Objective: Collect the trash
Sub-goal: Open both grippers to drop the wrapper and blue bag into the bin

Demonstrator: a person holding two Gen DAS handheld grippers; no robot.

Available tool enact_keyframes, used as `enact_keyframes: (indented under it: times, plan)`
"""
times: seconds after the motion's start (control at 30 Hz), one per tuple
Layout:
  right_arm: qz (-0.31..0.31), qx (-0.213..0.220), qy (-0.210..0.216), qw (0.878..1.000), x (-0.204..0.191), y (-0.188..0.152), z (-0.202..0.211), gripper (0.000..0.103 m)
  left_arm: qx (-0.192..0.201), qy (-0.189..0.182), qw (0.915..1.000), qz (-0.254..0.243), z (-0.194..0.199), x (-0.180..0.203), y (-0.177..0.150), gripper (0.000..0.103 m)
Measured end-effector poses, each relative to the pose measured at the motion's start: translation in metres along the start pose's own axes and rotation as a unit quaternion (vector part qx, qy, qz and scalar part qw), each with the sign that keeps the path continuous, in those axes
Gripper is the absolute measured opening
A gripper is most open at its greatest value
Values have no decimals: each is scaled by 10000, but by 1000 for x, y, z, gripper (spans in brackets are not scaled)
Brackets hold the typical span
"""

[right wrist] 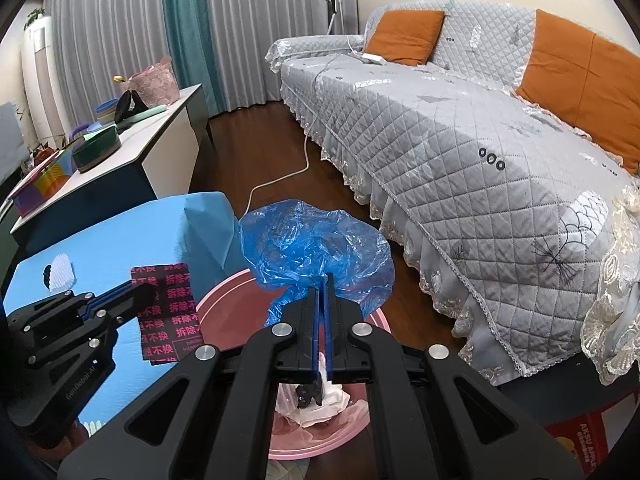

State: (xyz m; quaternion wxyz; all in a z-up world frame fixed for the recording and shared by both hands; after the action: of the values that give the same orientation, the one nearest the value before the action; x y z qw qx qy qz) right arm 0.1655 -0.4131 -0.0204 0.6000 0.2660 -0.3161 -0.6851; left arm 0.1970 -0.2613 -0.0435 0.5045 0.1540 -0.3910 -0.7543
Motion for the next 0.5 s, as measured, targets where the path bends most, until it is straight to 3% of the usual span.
enact_keyframes:
  times: [0.03,0.1,0.17,0.5]
  plan:
    - [-18,-30,-28,10000,1,-1,-1,8,-48,-43,10000,19,-1,0,-1,8]
    - [-100,-82,-70,9999,5,-2,-4,34,-61,-64,9999,61,0,-3,-1,13]
    - [-164,-64,-103,9998,6,-1,-5,46,-41,-78,9999,116,3,-6,0,13]
    - [-126,-40,9,9999,-14,4,-8,47,105,58,9994,336,21,-32,4,13]
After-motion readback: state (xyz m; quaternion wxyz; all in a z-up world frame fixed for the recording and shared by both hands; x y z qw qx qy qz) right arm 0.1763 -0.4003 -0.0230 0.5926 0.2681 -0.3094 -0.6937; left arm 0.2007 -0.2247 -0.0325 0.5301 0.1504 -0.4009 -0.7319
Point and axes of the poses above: each gripper's, at about its wrist camera, not at the fingertips, and z roughly against the way its jaws point, x to its right, y to its top, the point moved 4 cm from there along -z, roughly the way its jaws point, and after that the axes turned 3 degrees about z, right-handed, at the moved point
